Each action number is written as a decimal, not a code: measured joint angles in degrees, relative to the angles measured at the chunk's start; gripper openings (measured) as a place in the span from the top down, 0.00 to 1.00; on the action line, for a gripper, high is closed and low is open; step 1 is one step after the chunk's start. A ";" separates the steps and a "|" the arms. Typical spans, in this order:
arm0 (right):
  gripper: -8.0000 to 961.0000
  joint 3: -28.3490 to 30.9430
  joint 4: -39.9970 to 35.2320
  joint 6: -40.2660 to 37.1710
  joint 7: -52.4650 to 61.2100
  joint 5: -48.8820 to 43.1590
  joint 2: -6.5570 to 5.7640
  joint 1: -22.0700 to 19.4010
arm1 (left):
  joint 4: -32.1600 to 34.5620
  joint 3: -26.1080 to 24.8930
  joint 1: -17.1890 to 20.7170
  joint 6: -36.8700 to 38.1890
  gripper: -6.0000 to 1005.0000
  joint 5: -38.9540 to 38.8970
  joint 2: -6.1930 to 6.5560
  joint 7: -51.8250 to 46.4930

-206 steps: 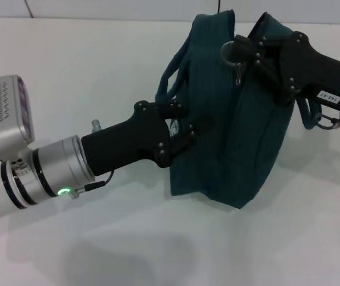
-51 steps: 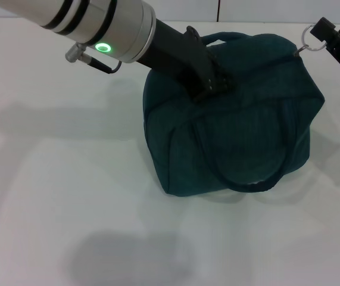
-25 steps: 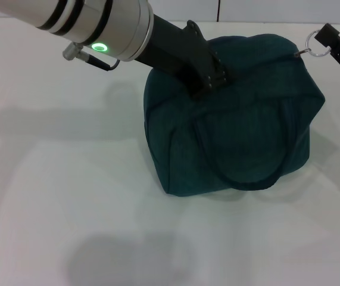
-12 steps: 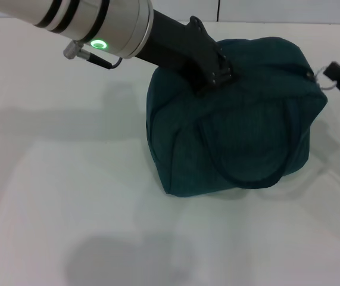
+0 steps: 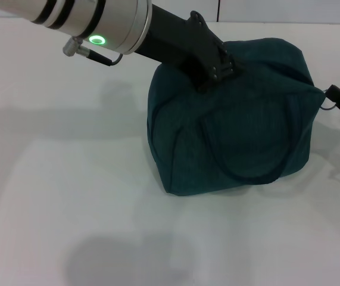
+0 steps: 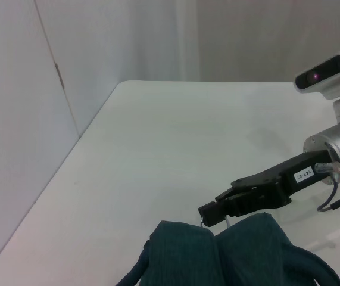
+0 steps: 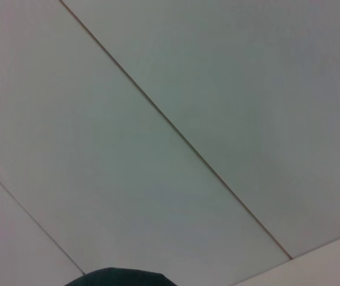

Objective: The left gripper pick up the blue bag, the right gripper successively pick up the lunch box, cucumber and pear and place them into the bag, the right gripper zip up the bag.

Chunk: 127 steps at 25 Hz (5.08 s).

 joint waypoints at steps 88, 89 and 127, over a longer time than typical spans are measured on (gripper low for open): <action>0.14 0.01 -12.24 -20.17 -27.58 -29.40 -3.28 -15.66 | -51.42 -21.69 27.92 9.87 0.11 -23.91 0.02 65.94; 0.14 0.04 -12.24 -20.17 -27.61 -29.41 -3.28 -15.68 | -51.36 -21.69 27.92 9.88 0.11 -23.92 0.03 65.95; 0.15 -2.89 -11.02 -22.09 -27.76 -28.89 -0.07 -10.33 | -51.11 -22.15 28.69 13.71 0.11 -24.11 0.66 66.03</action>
